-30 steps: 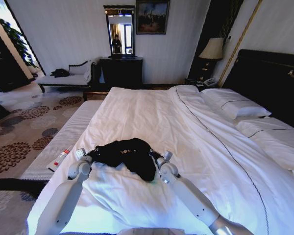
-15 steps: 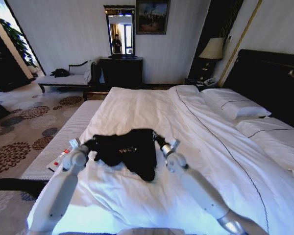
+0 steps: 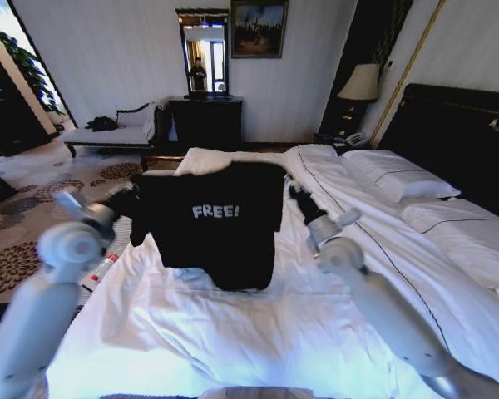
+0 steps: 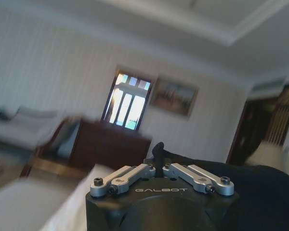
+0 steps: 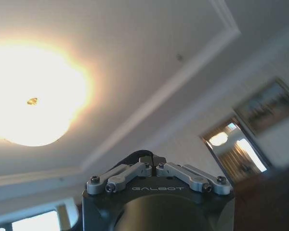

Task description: Fold the clothes on the bed.

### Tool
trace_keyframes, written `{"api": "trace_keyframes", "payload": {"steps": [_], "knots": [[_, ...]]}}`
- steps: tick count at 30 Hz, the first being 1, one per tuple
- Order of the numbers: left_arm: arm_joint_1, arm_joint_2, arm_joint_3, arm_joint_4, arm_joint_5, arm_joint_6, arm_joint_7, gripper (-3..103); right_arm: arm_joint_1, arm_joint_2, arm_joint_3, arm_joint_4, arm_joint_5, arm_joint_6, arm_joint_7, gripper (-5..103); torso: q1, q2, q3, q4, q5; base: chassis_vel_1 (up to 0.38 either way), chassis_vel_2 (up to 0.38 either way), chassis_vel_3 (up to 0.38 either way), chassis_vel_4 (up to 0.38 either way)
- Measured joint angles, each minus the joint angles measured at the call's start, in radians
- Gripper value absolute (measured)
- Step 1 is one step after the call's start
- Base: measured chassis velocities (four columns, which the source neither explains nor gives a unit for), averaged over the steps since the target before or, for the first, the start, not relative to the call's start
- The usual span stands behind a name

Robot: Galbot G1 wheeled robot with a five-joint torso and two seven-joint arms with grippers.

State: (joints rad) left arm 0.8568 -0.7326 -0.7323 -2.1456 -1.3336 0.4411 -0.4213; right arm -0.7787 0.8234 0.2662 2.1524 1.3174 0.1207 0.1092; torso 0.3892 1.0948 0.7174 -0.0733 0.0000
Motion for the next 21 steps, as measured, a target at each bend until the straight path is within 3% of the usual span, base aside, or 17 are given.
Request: {"api": "trace_keyframes", "payload": {"steps": [3,4,6,11,15,16,19,20,21], "knots": [[-0.049,0.091,-0.075,-0.074,-0.108,-0.022,-0.013,1,-0.037,-0.136,0.176,0.126,0.085,-0.003,-0.003,0,0.0,0.0,0.0,-0.0002,-0.0001,0.0,0.0,0.0,0.0],[-0.049,0.091,-0.075,-0.074,-0.108,-0.022,-0.013,1,-0.037,-0.136,0.176,0.126,0.085,-0.003,-0.003,0,0.0,0.0,0.0,-0.0002,-0.0001,0.0,0.0,0.0,0.0],[-0.06,0.131,-0.132,-0.115,-0.194,-0.025,-0.023,1,-0.071,-0.221,0.277,0.197,0.151,-0.006,0.009,0,0.0,0.0,0.0,-0.0008,0.0003,0.0,0.0,0.0,0.0],[-0.03,0.168,-0.225,-0.153,-0.271,-0.027,-0.031,1,-0.119,-0.295,0.396,0.277,0.225,-0.022,0.047,0,0.0,0.0,0.0,0.0001,0.0003,0.0,0.0,0.0,0.0],[0.109,0.213,-0.49,-0.227,-0.407,-0.02,-0.028,1,-0.273,-0.373,0.7,0.363,0.345,-0.085,0.12,0,0.0,0.0,0.0,0.0001,-0.0003,0.0,0.0,0.0,0.0],[0.109,0.213,-0.49,-0.227,-0.407,-0.02,-0.028,1,-0.273,-0.373,0.7,0.363,0.345,-0.085,0.12,0,0.0,0.0,0.0,0.0001,-0.0003,0.0,0.0,0.0,0.0],[0.205,0.232,-0.654,-0.264,-0.515,-0.01,-0.022,1,-0.393,-0.406,0.93,0.363,0.433,-0.131,0.158,0,0.0,0.0,0.0,0.0002,0.0002,0.0,0.0,0.0,0.0],[0.258,0.236,-0.729,-0.28,-0.576,0.0,-0.023,1,-0.435,-0.419,1.014,0.361,0.46,-0.156,0.173,0,0.0,0.0,0.0,-0.0008,0.0003,0.0,0.0,0.0,0.0],[0.258,0.236,-0.729,-0.28,-0.576,0.0,-0.023,1,-0.435,-0.419,1.014,0.361,0.46,-0.156,0.173,0,0.0,0.0,0.0,-0.0008,0.0003,0.0,0.0,0.0,0.0]]}}
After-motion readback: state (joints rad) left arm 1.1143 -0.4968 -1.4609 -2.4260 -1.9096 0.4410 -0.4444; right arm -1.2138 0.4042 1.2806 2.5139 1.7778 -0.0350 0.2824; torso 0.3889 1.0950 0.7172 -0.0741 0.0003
